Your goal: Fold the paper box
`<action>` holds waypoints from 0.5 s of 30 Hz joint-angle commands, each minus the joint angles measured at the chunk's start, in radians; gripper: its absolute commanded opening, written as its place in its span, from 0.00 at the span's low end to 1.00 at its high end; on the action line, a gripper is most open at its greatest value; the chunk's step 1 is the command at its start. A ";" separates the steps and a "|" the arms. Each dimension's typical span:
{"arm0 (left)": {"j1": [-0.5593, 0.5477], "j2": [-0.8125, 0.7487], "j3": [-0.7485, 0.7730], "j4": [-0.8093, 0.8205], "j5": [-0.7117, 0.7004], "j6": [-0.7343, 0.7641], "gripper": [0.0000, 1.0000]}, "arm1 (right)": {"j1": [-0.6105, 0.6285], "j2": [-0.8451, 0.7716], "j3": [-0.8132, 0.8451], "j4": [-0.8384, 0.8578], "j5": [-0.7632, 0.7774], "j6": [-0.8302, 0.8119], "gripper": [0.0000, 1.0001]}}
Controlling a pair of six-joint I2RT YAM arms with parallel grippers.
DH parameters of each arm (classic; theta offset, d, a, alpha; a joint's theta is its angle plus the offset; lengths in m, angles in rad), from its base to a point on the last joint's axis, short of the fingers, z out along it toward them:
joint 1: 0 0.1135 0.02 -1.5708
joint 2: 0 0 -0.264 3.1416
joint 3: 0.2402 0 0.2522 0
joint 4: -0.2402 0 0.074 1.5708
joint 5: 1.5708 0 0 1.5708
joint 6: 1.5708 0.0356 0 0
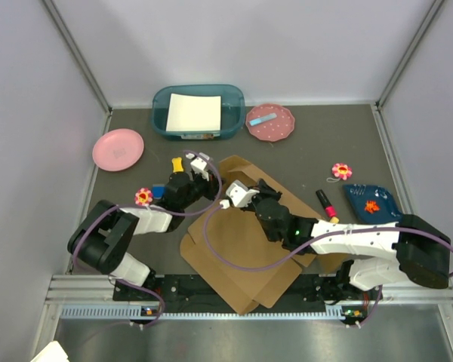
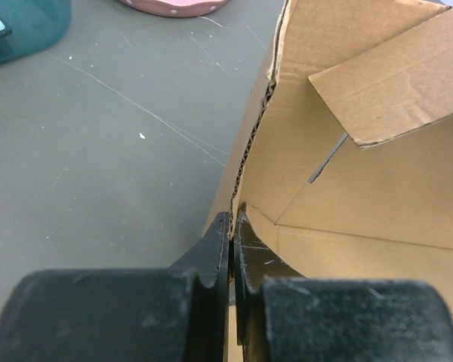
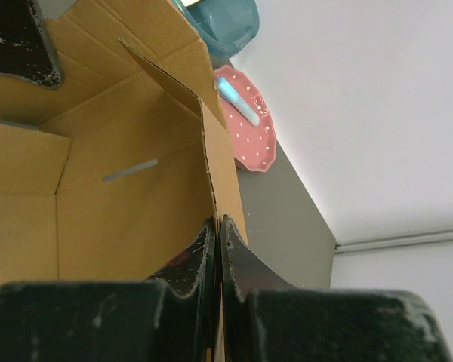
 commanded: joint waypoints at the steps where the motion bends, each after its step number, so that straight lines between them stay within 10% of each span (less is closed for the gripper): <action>1: 0.001 -0.074 0.047 0.059 0.038 -0.025 0.00 | -0.002 0.030 -0.009 -0.132 -0.039 0.085 0.00; 15: 0.001 -0.222 0.097 -0.151 0.023 -0.198 0.00 | -0.002 0.042 -0.005 -0.111 0.028 0.082 0.00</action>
